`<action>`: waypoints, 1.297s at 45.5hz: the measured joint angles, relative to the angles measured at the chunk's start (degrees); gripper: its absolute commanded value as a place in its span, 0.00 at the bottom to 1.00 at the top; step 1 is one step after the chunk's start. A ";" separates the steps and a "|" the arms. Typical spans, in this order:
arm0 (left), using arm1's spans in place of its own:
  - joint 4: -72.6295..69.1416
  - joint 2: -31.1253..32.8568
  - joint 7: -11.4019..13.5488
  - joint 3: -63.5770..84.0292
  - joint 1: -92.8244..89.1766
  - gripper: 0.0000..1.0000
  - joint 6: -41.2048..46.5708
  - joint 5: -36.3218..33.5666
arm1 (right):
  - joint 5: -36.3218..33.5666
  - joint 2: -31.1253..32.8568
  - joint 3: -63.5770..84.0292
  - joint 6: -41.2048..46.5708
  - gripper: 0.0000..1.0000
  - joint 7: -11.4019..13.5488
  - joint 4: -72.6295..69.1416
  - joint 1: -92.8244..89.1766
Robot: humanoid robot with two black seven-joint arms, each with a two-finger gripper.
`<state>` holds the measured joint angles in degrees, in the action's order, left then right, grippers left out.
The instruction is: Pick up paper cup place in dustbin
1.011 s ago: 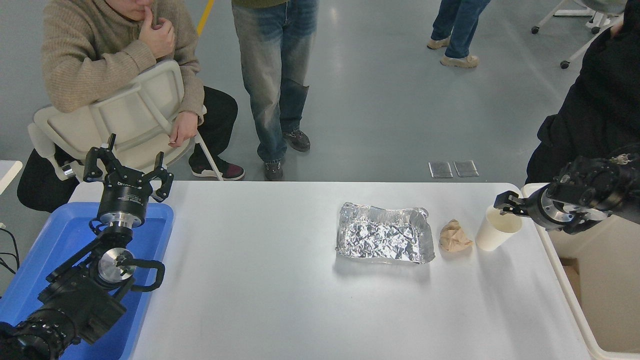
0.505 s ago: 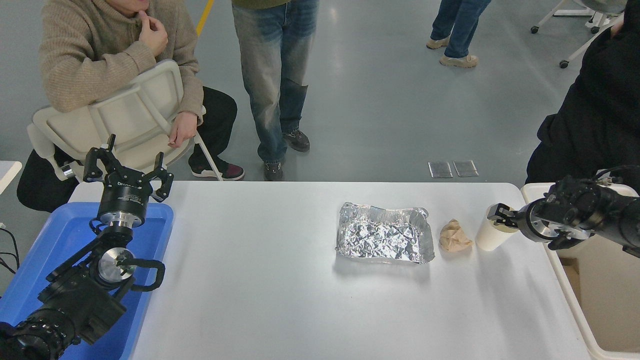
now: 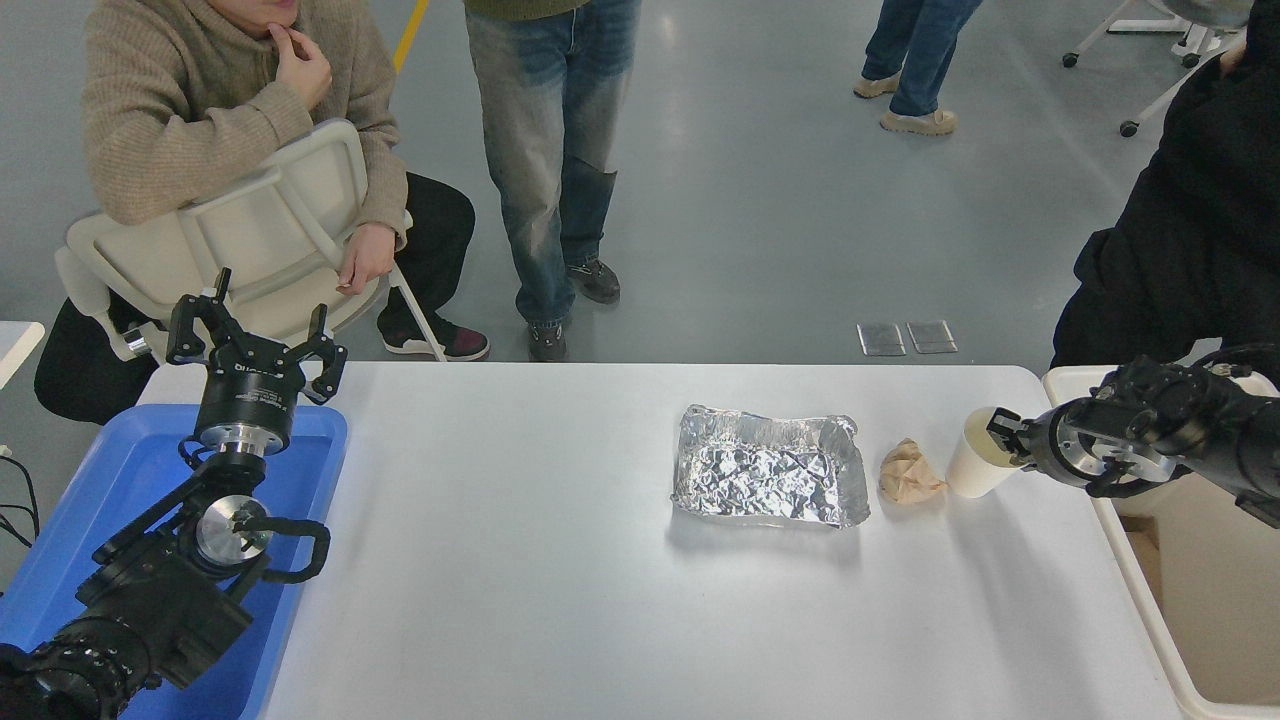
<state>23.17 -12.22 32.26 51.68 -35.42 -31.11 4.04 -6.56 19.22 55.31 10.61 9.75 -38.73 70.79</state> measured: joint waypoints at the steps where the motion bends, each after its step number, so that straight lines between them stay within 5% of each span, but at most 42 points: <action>1: 0.00 0.00 0.00 0.00 0.00 0.99 0.00 0.00 | -0.19 0.00 0.00 0.03 0.00 0.00 -0.03 0.02; 30: 0.00 -0.01 0.00 0.00 0.00 0.99 0.00 0.01 | -0.91 5.53 3.79 3.43 0.00 -0.29 -11.55 11.62; 59: 0.01 0.00 0.00 0.00 0.00 0.99 0.00 -0.04 | -0.47 8.26 14.90 31.17 0.00 -0.47 -32.47 47.61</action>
<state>23.18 -12.21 32.25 51.68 -35.42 -31.11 4.00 -7.03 27.48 70.21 41.78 9.28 -71.20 118.40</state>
